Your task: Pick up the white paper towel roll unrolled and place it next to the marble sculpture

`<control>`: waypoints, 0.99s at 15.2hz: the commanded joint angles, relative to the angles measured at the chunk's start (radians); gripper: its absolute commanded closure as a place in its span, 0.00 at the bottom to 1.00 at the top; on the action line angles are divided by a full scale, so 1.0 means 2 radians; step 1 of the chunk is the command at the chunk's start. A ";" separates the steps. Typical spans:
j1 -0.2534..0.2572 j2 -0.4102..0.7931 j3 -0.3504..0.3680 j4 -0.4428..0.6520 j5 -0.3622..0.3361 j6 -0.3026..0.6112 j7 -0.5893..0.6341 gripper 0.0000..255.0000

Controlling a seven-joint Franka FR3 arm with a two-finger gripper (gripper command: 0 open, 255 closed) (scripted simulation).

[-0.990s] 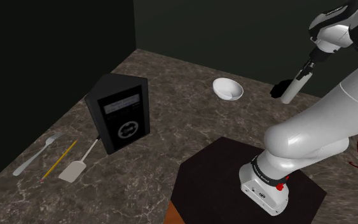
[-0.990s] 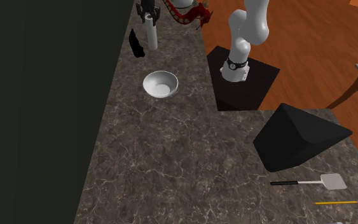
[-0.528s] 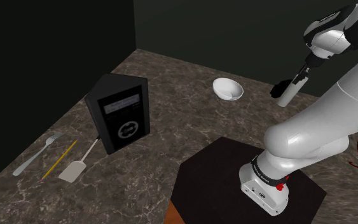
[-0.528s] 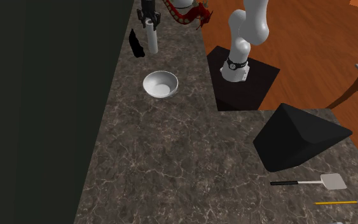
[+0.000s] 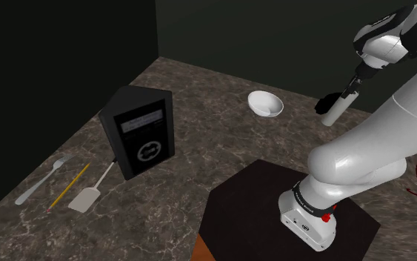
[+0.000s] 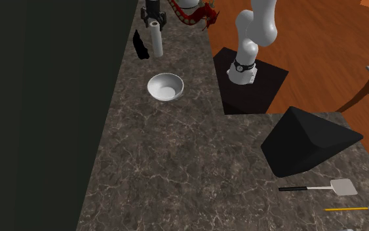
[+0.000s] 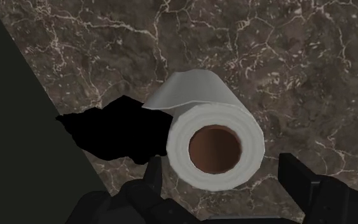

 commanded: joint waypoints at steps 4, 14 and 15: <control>0.001 -0.010 0.000 0.008 -0.008 -0.016 0.006 0.00; 0.001 -0.033 0.002 0.035 -0.027 -0.060 0.019 0.00; 0.001 -0.033 0.002 0.035 -0.027 -0.060 0.019 0.00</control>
